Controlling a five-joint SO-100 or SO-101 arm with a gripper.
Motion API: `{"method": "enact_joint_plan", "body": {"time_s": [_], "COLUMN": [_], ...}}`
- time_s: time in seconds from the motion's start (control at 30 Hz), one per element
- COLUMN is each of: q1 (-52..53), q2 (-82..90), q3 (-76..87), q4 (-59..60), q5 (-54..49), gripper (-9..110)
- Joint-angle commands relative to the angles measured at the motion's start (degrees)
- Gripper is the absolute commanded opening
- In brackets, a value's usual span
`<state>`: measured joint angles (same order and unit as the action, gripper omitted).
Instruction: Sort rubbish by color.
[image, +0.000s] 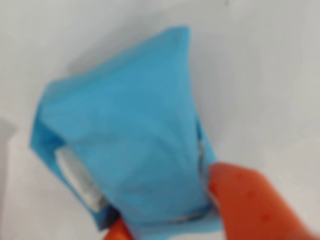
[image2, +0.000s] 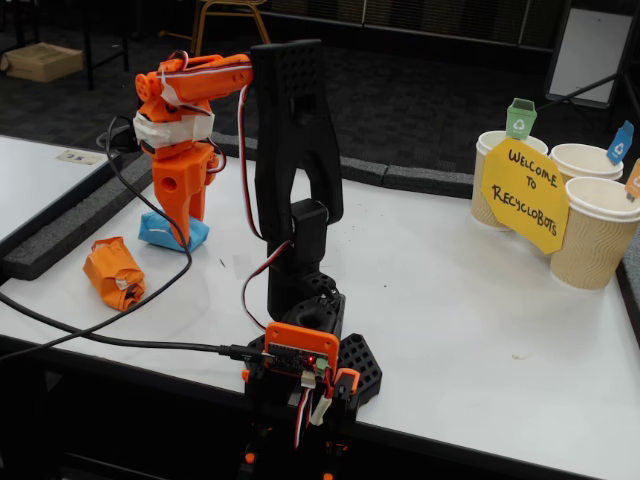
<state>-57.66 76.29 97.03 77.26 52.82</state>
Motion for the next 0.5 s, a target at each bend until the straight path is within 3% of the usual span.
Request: {"method": "enact_joint_plan", "body": {"time_s": [0.0,0.27,0.47], "q1": [0.8,0.8,0.8], "q2": [2.5,7.5,20.2], "q3": [-4.7,-20.7,-21.6], "q4": [0.6,8.7,12.7], "q5": [0.2,-8.6,-18.2], "gripper": [0,0,0]}}
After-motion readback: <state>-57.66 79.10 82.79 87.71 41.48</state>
